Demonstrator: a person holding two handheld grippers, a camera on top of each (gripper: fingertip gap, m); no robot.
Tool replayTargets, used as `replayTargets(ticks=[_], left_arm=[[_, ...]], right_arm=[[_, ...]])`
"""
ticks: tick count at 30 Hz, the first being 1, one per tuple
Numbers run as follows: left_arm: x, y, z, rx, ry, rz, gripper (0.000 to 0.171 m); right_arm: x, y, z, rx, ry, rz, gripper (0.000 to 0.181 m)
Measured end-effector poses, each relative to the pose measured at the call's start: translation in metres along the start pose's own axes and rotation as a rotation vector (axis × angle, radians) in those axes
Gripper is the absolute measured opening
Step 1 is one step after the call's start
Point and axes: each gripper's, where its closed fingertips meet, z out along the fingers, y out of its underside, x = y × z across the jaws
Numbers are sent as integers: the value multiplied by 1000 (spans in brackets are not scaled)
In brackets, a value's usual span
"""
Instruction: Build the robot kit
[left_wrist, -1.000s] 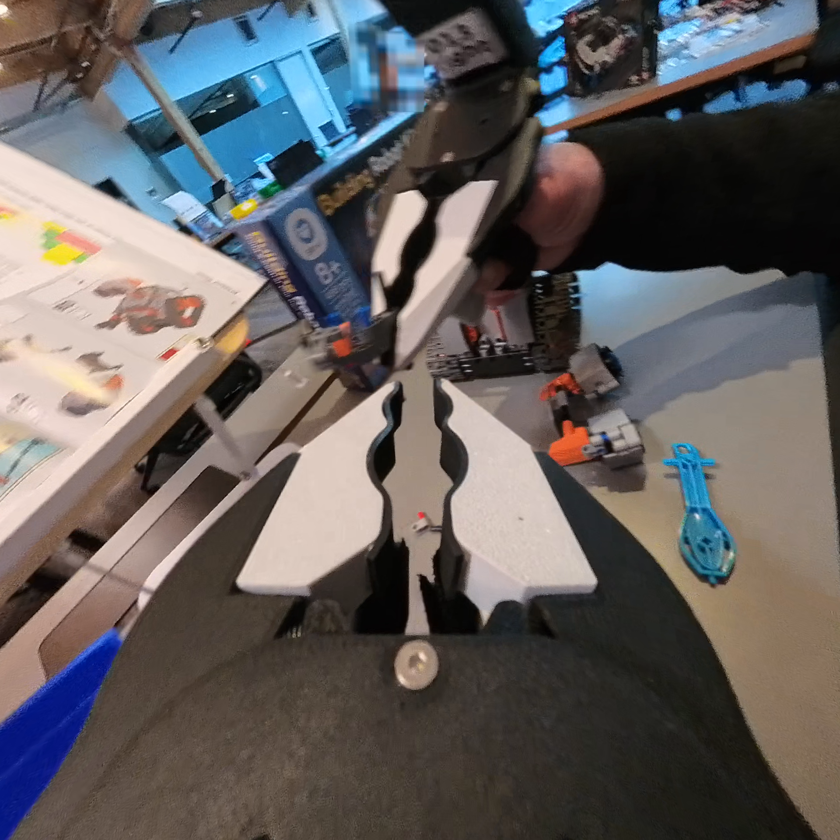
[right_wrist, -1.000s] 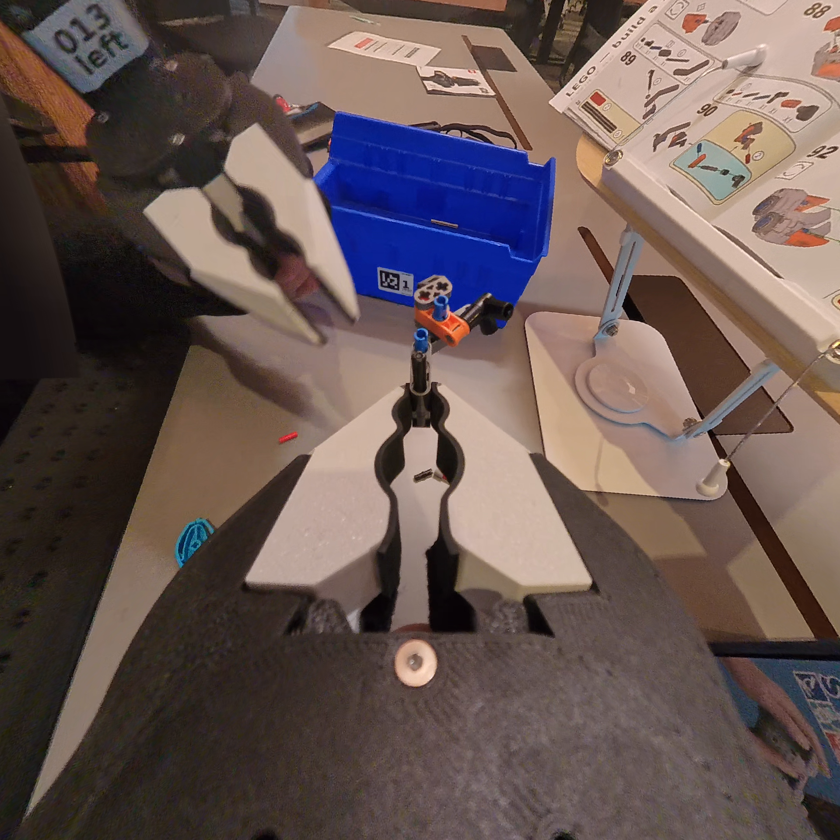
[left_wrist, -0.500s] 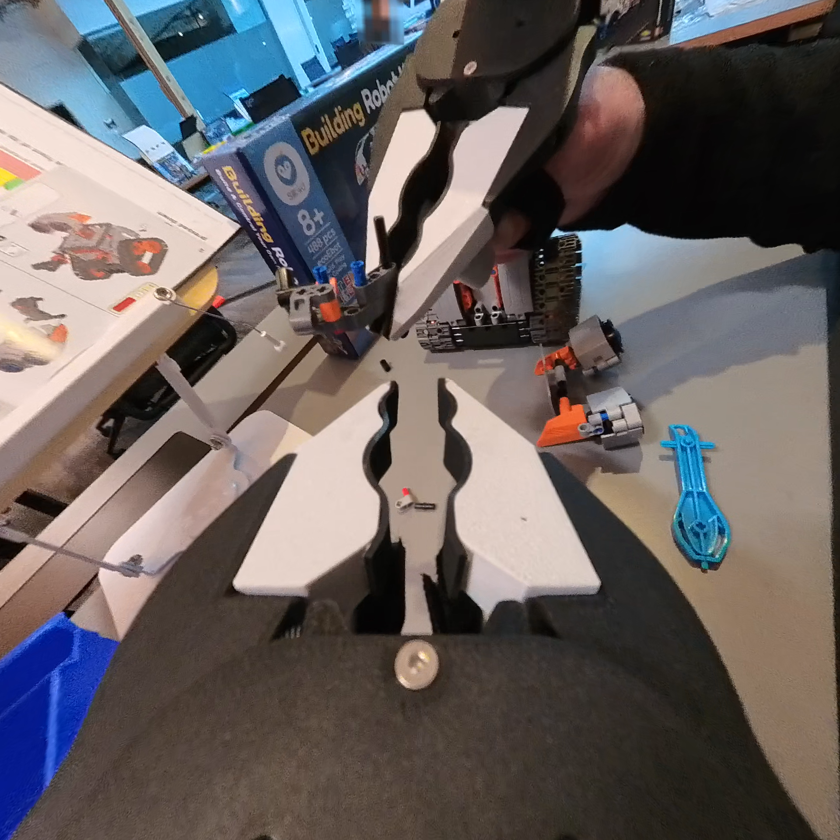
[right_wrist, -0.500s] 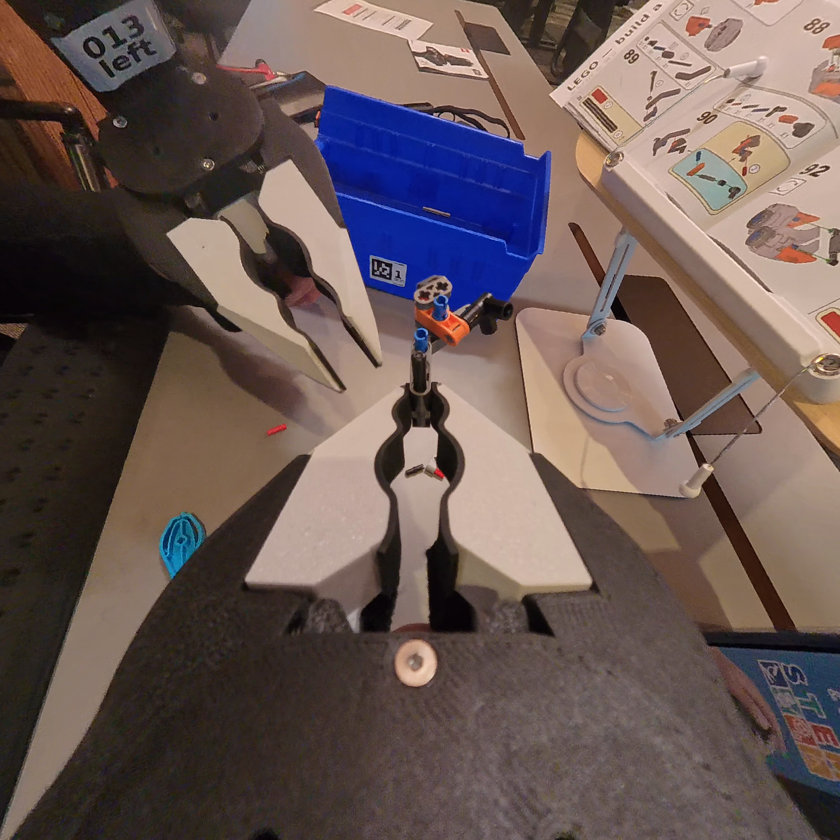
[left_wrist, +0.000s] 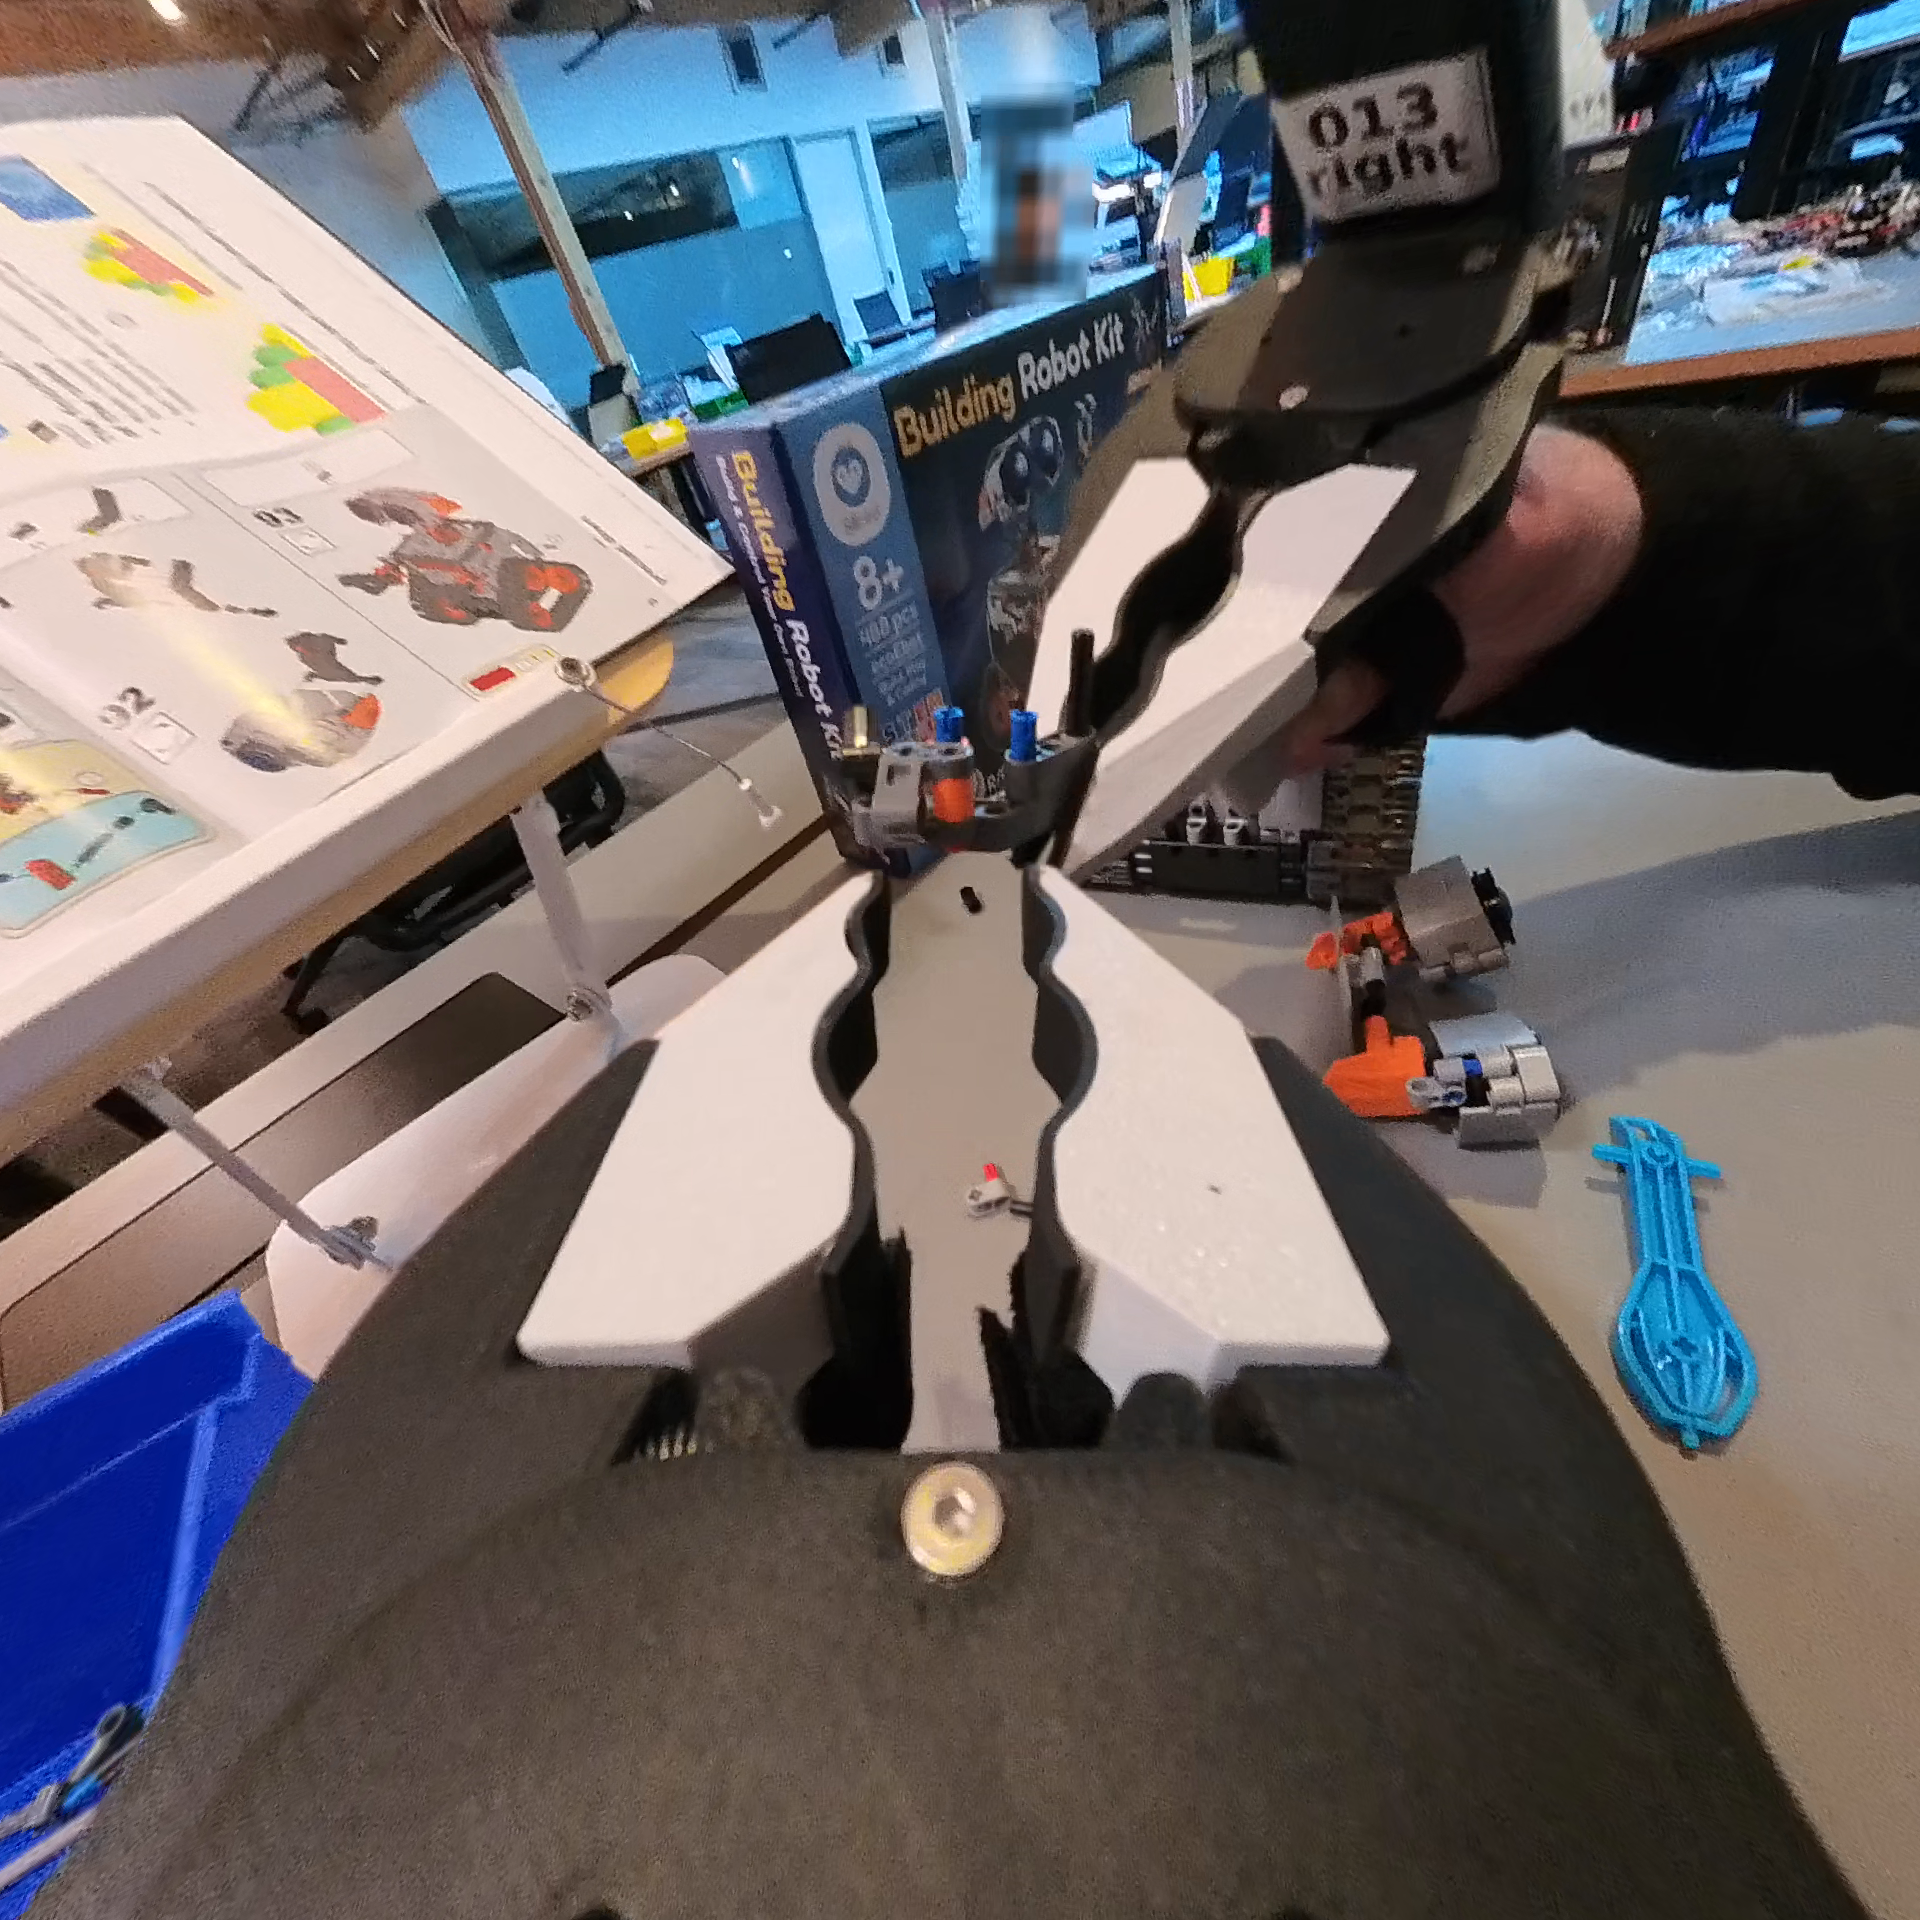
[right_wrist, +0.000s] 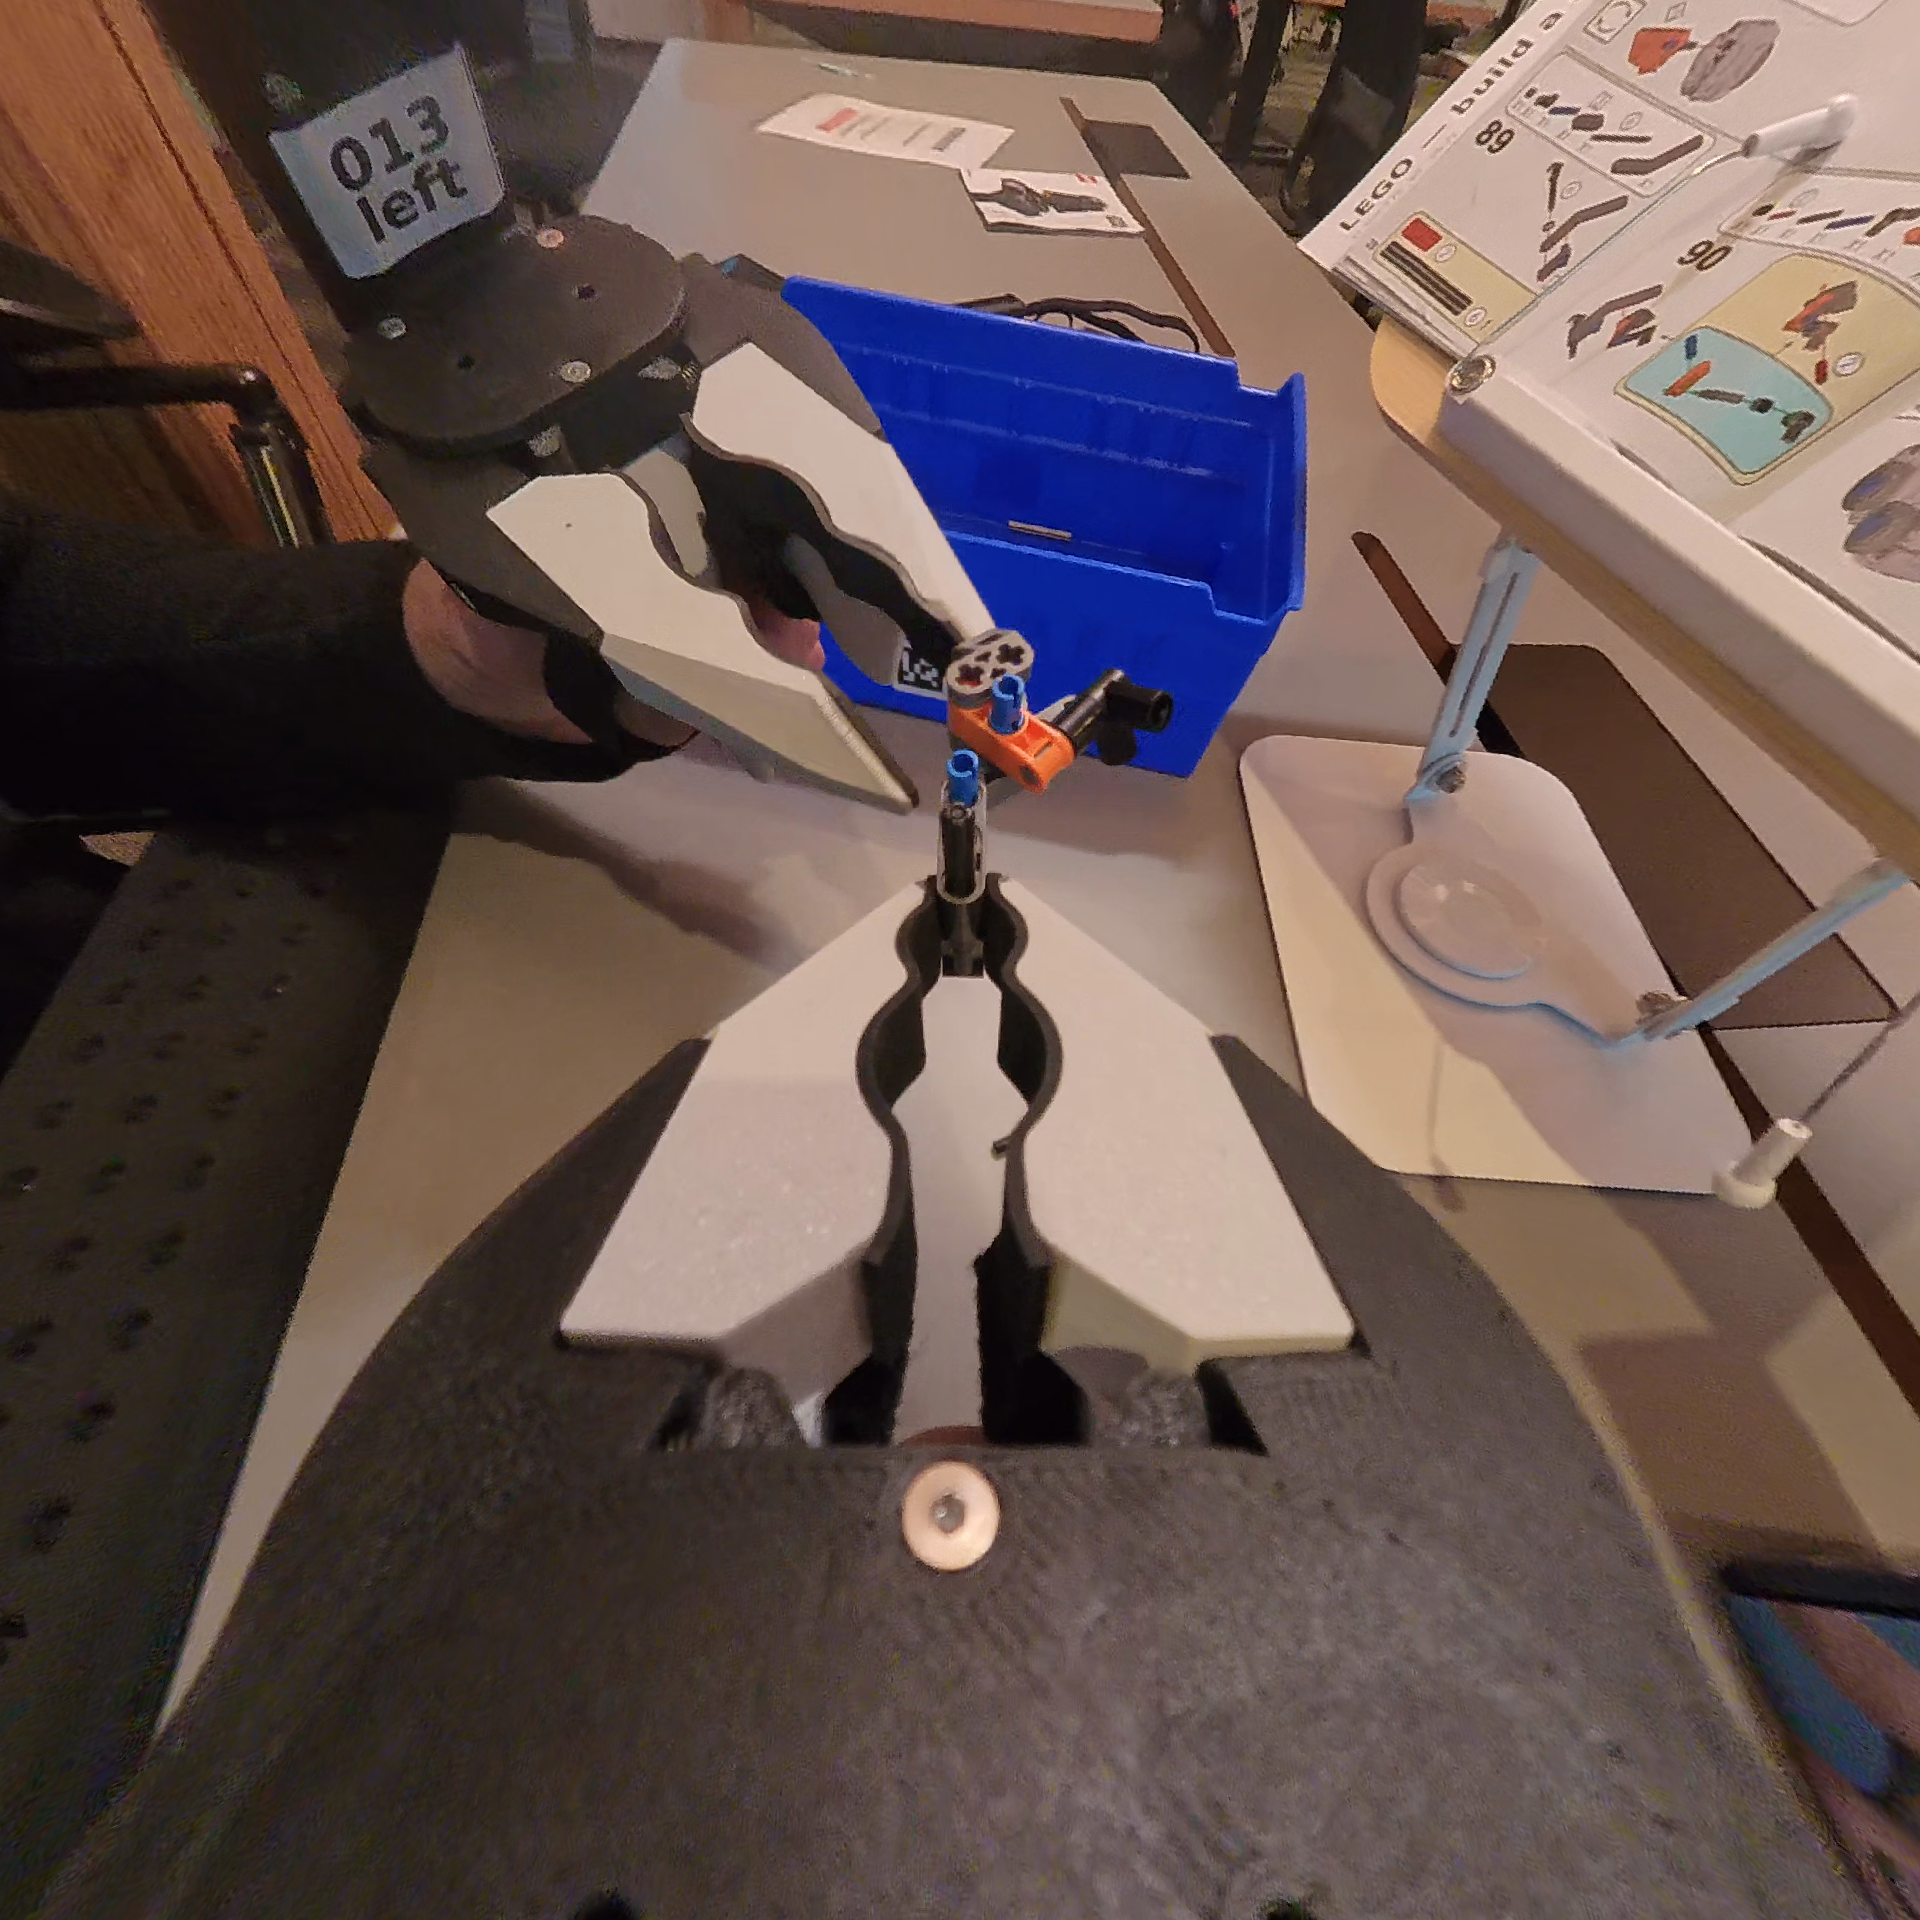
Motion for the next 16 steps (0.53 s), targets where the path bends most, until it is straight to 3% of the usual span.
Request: replayTargets(ticks=[16], left_arm=[[3,-16,-8,98,25,2,14]], right_arm=[[-9,0,0,-5,-43,-40,5]])
